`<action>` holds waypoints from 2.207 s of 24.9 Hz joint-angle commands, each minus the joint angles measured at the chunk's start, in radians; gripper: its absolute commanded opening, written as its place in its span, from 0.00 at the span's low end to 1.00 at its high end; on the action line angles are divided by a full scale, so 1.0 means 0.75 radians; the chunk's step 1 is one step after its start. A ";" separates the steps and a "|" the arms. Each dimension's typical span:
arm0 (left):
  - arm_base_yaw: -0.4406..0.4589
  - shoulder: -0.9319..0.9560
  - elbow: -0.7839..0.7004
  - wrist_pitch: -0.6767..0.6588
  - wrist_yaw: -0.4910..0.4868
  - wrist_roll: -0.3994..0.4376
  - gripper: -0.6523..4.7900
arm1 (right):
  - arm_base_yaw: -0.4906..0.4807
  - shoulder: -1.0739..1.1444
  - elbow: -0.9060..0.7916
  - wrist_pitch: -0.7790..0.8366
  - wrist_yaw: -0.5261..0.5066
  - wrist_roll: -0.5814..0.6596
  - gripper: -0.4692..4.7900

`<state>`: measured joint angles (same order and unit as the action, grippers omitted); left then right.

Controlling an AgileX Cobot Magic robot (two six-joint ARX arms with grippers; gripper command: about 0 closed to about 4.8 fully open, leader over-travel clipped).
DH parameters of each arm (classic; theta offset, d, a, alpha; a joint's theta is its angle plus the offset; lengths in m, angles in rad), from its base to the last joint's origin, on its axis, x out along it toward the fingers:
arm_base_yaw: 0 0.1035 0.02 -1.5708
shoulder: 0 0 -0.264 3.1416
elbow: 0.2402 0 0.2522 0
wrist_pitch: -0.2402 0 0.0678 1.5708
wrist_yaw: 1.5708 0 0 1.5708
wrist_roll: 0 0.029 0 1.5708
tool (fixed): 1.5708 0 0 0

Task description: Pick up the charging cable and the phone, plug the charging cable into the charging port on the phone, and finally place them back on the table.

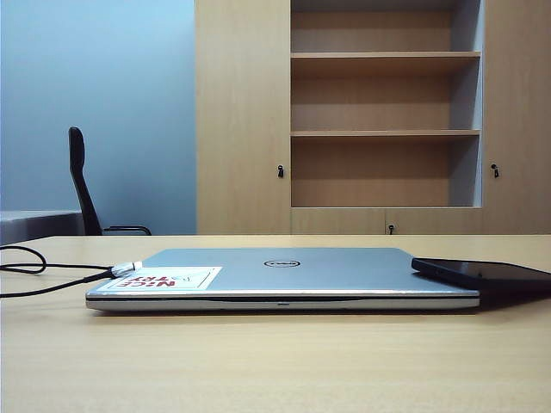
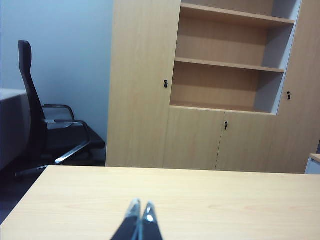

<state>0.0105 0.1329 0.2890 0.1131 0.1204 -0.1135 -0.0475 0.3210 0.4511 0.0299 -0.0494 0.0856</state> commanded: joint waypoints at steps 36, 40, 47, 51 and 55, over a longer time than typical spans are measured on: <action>-0.403 0.952 0.219 -0.094 0.004 0.502 0.11 | 1.088 0.303 0.219 -0.414 0.170 -0.195 0.08; -0.403 1.040 0.193 -0.141 0.004 0.617 0.11 | 1.096 0.303 0.219 -0.414 0.168 -0.194 0.08; -0.403 1.097 0.155 -0.124 0.005 0.707 0.53 | 1.096 0.303 0.219 -0.414 0.167 -0.194 0.08; -0.402 1.143 0.113 -0.041 0.004 0.812 0.53 | 1.096 0.301 0.219 -0.414 0.167 -0.194 0.08; -0.402 1.177 0.113 0.013 0.004 0.821 0.53 | 1.096 0.293 0.219 -0.414 0.167 -0.193 0.08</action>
<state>-0.2913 1.0119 0.3714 0.0841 0.1207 0.4946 0.7746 0.5446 0.6079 -0.2974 0.0750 -0.0570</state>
